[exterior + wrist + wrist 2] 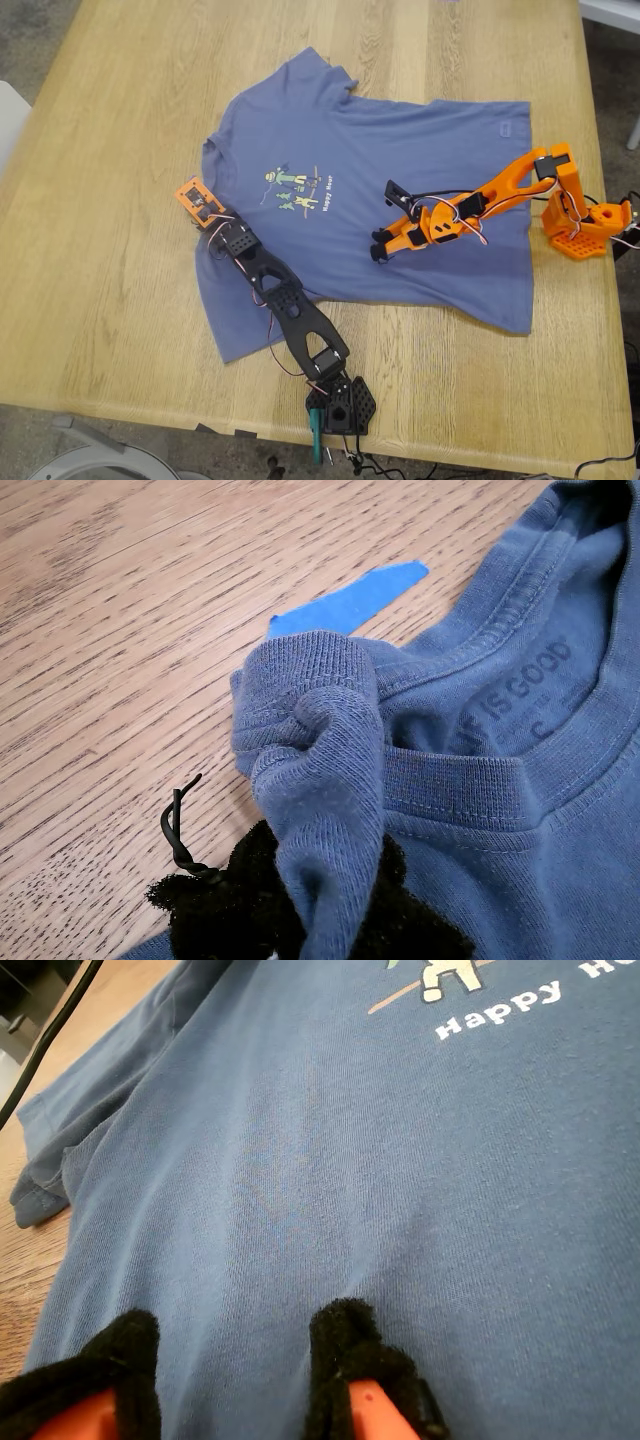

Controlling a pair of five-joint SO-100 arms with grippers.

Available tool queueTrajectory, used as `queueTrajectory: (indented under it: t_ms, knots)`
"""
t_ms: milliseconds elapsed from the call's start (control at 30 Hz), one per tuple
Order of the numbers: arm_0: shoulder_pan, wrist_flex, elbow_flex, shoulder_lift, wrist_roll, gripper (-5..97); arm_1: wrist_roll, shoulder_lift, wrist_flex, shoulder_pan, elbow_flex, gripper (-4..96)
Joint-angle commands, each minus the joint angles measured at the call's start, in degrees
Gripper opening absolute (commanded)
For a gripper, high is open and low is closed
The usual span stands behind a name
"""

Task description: Fold a T-shirt

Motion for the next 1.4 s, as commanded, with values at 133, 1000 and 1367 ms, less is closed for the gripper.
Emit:
queueTrajectory:
  t_ms: [133,1000,1367]
  knots:
    - [4.0,-0.2,0.1,-0.4,-0.2,0,0.9,-1.3,2.9,-4.7,-3.8,25.3]
    - [7.5,-0.2,11.7,9.0,-1.4,0,5.4,-4.5,15.8,-11.1,-11.0,25.7]
    - [7.6,0.7,11.9,11.7,-1.4,0,9.8,-4.3,28.6,-14.2,-15.7,25.7]
